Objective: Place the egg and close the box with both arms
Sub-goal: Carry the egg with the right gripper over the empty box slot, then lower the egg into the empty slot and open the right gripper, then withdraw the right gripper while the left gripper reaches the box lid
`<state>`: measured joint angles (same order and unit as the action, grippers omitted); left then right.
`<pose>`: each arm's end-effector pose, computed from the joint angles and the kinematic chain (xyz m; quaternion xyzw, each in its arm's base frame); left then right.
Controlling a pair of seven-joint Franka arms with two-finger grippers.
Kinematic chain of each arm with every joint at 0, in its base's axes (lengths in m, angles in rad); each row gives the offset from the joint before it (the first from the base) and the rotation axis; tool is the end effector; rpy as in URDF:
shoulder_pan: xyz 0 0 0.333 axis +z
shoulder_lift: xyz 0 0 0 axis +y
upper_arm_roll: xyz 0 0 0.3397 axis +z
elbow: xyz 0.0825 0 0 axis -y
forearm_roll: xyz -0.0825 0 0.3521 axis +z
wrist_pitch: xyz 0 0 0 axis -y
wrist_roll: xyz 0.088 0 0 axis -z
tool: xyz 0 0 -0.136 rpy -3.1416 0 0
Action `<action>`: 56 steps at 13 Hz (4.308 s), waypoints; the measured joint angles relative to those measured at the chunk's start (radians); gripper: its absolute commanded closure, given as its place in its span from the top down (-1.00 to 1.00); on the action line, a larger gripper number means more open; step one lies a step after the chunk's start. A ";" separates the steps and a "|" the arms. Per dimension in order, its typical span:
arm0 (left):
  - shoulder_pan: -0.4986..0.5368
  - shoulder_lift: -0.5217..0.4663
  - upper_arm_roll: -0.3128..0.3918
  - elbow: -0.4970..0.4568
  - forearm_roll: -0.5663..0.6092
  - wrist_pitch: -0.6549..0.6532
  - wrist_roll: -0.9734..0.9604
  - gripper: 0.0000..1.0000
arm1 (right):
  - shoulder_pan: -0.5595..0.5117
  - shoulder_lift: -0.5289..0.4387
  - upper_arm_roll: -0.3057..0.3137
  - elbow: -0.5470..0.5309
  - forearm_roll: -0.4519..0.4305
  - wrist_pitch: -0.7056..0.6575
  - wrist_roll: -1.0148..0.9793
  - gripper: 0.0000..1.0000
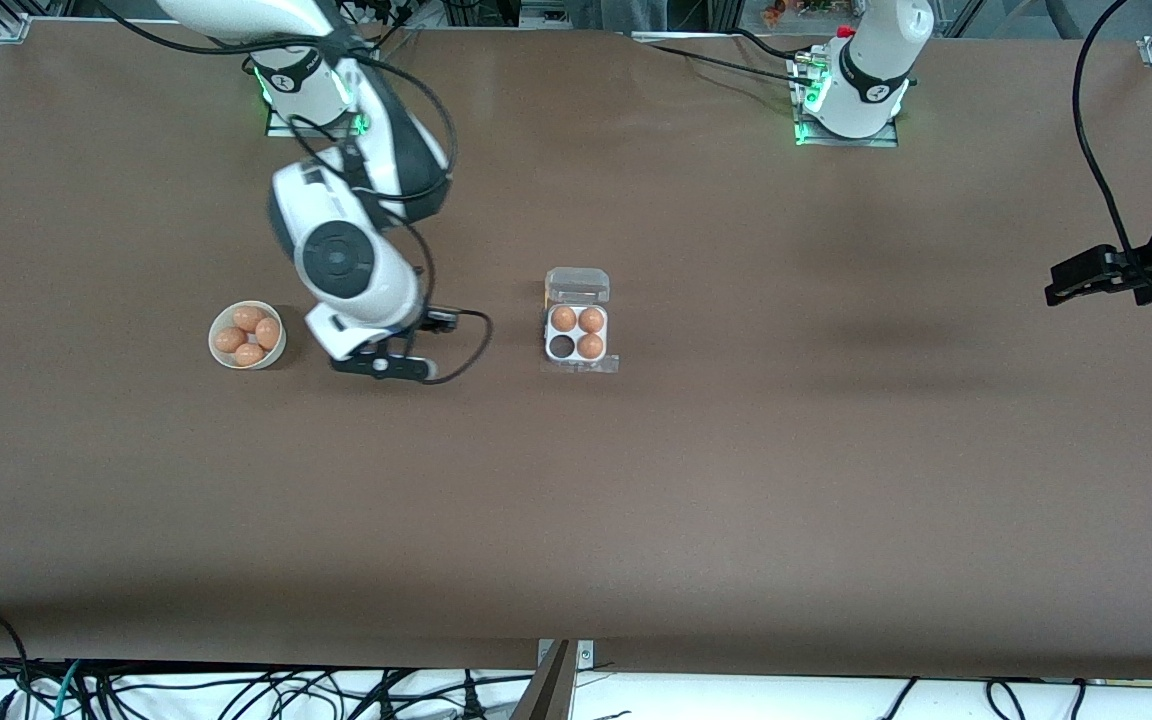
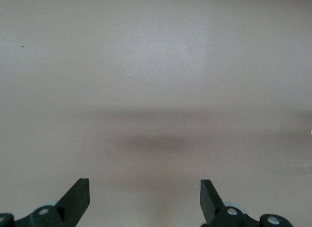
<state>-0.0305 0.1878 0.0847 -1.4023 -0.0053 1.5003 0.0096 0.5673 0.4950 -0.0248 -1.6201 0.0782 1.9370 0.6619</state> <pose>0.5728 0.0255 0.5840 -0.9988 -0.0218 0.0447 0.0038 0.5437 0.3387 0.3318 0.9928 -0.0756 -0.0896 0.0263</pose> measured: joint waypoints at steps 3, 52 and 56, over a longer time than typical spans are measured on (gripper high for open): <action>0.000 0.000 0.001 0.000 0.000 0.000 0.000 1.00 | 0.092 0.120 0.000 0.126 0.034 0.002 0.137 -0.43; -0.175 0.046 -0.040 -0.002 -0.047 -0.008 -0.053 0.57 | 0.089 0.244 -0.127 0.304 0.024 0.105 -0.106 1.00; -0.281 0.113 -0.046 -0.004 -0.151 -0.007 -0.171 -0.02 | 0.073 0.173 -0.240 0.302 0.025 -0.025 -0.218 1.00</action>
<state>-0.3115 0.3010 0.0391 -1.4059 -0.1559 1.4936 -0.1611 0.6408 0.6683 -0.2652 -1.3177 0.1034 1.9117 0.4436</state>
